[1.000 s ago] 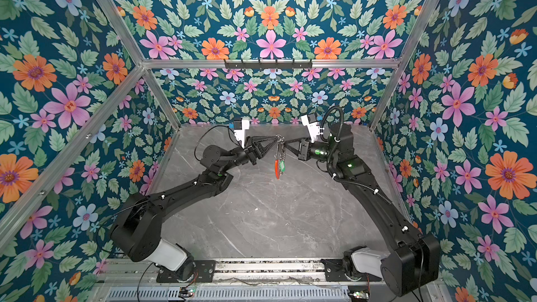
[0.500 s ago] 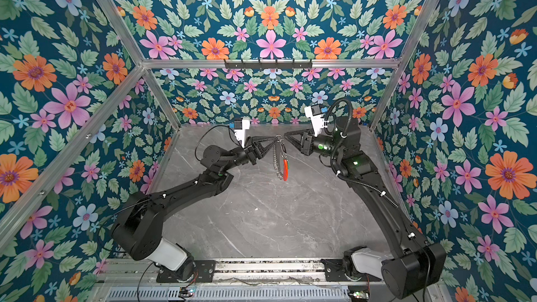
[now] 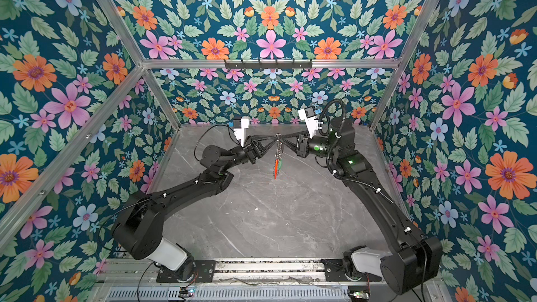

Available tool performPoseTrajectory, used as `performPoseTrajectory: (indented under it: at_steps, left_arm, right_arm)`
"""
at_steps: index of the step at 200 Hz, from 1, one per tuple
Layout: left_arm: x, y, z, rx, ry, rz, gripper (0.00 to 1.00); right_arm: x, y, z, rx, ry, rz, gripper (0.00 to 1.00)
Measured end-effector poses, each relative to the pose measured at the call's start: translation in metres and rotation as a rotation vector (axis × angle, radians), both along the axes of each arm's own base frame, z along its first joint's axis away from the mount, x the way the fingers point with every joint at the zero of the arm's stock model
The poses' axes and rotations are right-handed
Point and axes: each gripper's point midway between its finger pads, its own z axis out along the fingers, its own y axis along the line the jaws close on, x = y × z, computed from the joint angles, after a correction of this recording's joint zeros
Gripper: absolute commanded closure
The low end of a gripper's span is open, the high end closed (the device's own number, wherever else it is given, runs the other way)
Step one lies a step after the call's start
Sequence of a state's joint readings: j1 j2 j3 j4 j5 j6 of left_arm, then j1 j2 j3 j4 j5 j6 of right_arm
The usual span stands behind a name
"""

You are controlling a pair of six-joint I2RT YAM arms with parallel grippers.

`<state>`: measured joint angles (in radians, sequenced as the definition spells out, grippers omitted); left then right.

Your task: Put the keys on the keyring

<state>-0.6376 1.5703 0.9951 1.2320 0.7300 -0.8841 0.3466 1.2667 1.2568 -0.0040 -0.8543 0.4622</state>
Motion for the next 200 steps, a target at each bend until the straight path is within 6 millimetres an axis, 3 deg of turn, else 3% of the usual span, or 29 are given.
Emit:
performPoseTrajectory:
  at_steps: [47, 70, 117, 158, 174, 200]
  left_arm:
    - [0.001, -0.001, -0.001, -0.007, 0.006, -0.004, 1.00]
    - [0.001, -0.001, 0.000, -0.013, 0.013, -0.009, 1.00]
    - [0.002, -0.001, -0.003, 0.000, -0.003, 0.001, 0.81]
    - [0.006, 0.010, -0.014, 0.090, -0.057, 0.072, 0.71]
    - [0.005, 0.018, -0.021, 0.152, -0.128, 0.124, 0.66]
    - [-0.011, 0.019, -0.043, 0.295, -0.298, 0.149, 0.65]
  right_arm:
    - [0.000, 0.000, 0.001, 0.004, -0.005, 0.003, 1.00]
    - [0.000, 0.000, 0.002, 0.006, -0.010, 0.004, 1.00]
    - [0.000, -0.001, 0.003, -0.007, -0.026, -0.004, 1.00]
    - [0.001, -0.006, -0.003, -0.081, -0.054, -0.035, 1.00]
    - [0.001, -0.008, -0.009, -0.121, -0.064, -0.044, 1.00]
    - [-0.002, -0.009, -0.019, -0.193, -0.091, -0.036, 1.00]
